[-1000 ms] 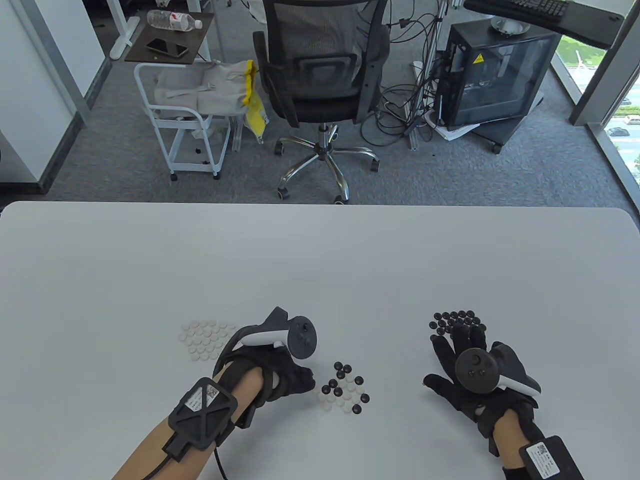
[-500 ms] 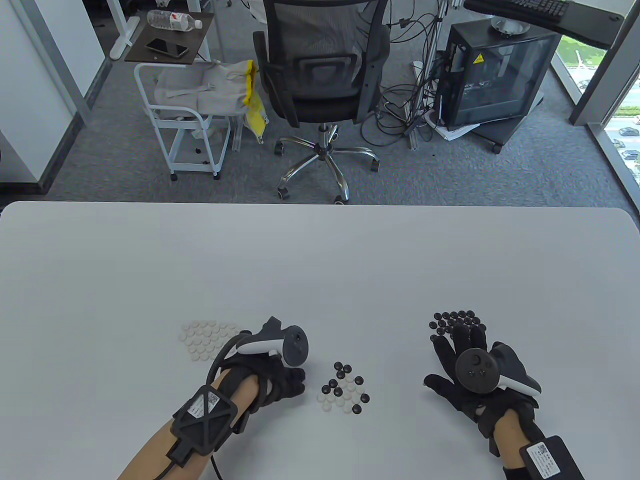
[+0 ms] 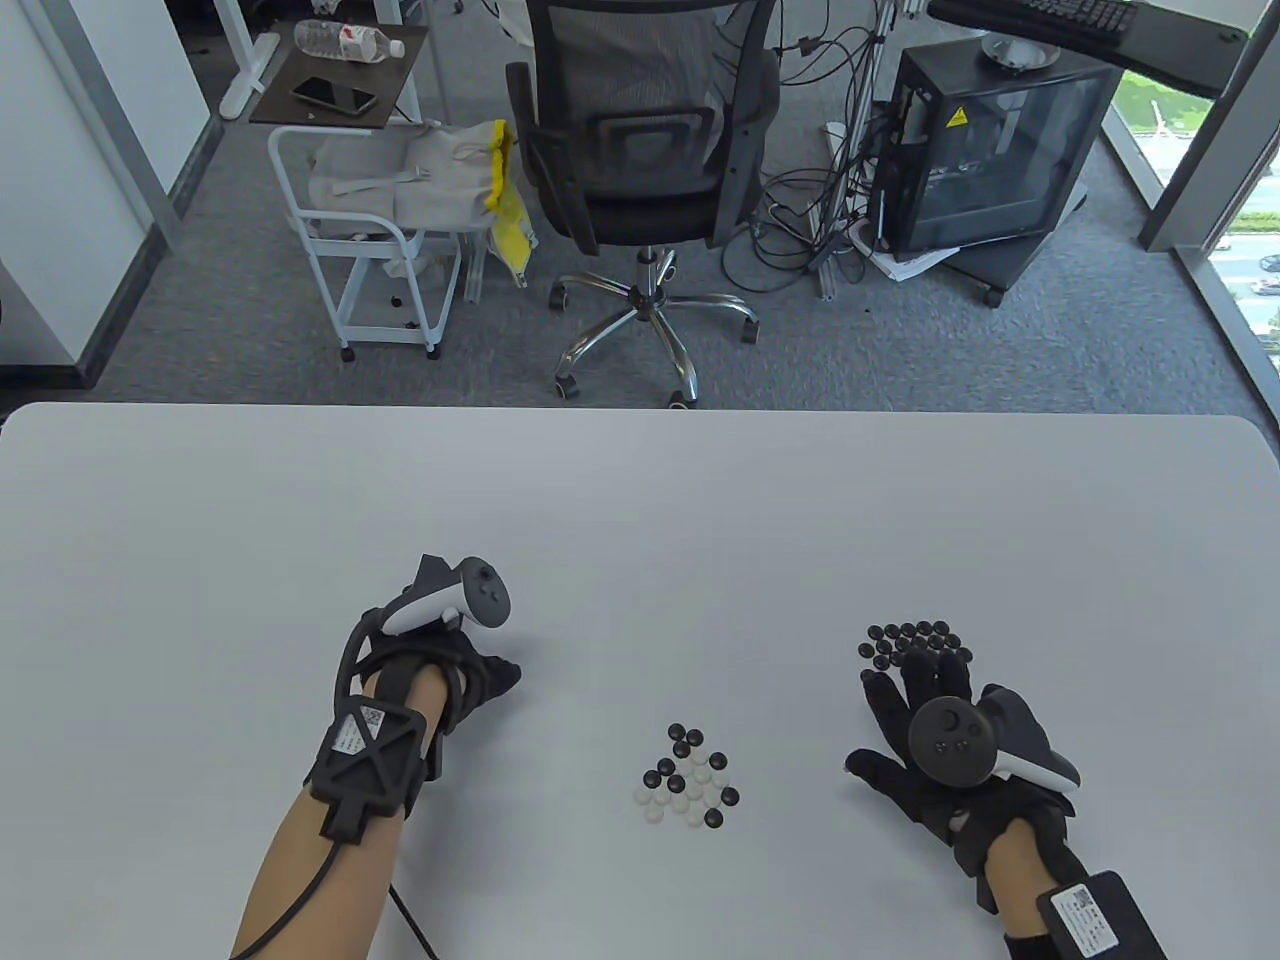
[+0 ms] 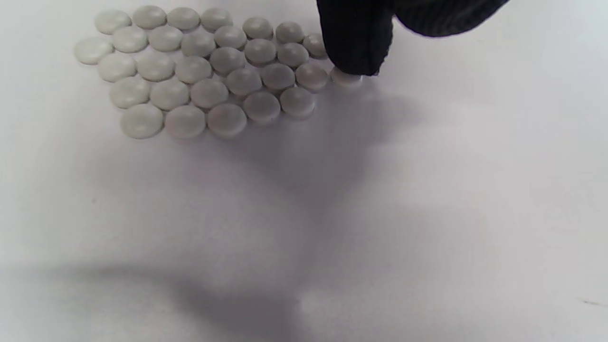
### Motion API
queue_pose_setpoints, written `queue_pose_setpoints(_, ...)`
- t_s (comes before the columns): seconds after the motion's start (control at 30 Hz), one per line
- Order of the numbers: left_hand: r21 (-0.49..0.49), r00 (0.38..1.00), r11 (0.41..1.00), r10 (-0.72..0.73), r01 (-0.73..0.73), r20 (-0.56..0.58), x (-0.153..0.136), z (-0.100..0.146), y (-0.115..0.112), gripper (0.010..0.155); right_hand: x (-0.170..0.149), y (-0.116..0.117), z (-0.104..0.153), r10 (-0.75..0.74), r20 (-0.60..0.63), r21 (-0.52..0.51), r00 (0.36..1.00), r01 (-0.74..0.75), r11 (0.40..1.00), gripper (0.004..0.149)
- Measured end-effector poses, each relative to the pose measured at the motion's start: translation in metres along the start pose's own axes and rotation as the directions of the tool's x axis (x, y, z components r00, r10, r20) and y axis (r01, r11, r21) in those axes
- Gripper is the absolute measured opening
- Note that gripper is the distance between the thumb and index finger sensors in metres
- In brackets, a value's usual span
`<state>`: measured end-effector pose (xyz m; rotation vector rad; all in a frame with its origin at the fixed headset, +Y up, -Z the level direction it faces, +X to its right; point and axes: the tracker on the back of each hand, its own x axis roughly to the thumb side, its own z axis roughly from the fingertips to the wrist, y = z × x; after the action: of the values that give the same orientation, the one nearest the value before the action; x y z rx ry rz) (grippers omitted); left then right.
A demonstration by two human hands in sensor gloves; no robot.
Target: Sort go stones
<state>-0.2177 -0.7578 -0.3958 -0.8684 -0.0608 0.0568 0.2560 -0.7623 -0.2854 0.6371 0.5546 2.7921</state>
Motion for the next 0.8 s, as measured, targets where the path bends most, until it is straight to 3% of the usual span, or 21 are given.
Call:
queue_pose_setpoints(0.23,0.032,0.998,0.999,0.024,-0.026,0.058,0.004,0.009,0.005,0.067,0.0,0.0,0.0,0.001,-0.002,0.004,1.0,-0.001,1.0,0.085)
queue_pose_setpoints(0.43,0.056,0.979,0.997,-0.064,0.054,0.195,0.04,0.036,0.003,0.067,-0.001,0.0,0.0,-0.001,-0.004,0.006,1.0,0.001,1.0,0.085)
queue_pose_setpoints(0.63,0.052,0.926,0.978,-0.206,0.2,0.316,0.086,0.055,-0.019,0.066,0.0,-0.001,0.0,-0.002,-0.003,0.005,1.0,0.002,1.0,0.085)
queue_pose_setpoints(0.8,-0.003,0.881,0.954,-0.276,0.3,0.385,0.118,0.052,-0.044,0.065,0.002,0.0,-0.002,0.002,0.001,0.008,1.0,-0.002,1.0,0.085)
